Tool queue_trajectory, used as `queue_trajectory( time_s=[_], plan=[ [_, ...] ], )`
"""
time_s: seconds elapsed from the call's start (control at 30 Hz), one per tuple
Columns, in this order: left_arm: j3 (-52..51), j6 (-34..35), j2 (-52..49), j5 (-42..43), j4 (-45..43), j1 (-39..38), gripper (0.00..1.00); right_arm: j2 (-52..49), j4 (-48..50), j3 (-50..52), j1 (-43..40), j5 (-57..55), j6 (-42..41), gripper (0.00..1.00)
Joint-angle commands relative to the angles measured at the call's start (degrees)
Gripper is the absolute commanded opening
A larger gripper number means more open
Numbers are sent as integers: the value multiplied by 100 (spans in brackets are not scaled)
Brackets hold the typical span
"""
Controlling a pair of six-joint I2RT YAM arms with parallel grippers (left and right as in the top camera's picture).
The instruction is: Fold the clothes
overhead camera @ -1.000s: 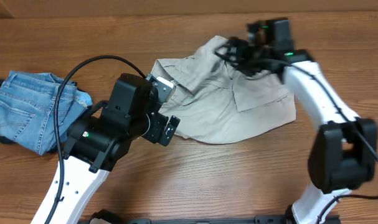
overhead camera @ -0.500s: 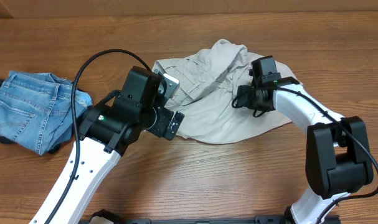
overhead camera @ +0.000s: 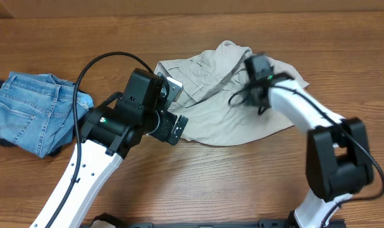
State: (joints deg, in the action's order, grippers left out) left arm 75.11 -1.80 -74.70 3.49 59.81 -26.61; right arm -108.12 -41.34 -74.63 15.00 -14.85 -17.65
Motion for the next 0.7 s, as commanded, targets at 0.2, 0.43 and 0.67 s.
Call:
queue_trajectory(
  time_s=[0.2, 0.43, 0.67],
  plan=[
    [195, 76, 24, 101, -55, -4, 100, 887, 1034, -1952, -2417, 1698, 264, 100],
    [195, -555, -507, 66, -468, -186, 94, 887, -1491, -1952, -2253, 2833, 264, 100],
    [195, -1451, -2879, -573, -2879, -741, 66, 887, -2531, -1950, -2094, 3104, 267, 100]
  ],
)
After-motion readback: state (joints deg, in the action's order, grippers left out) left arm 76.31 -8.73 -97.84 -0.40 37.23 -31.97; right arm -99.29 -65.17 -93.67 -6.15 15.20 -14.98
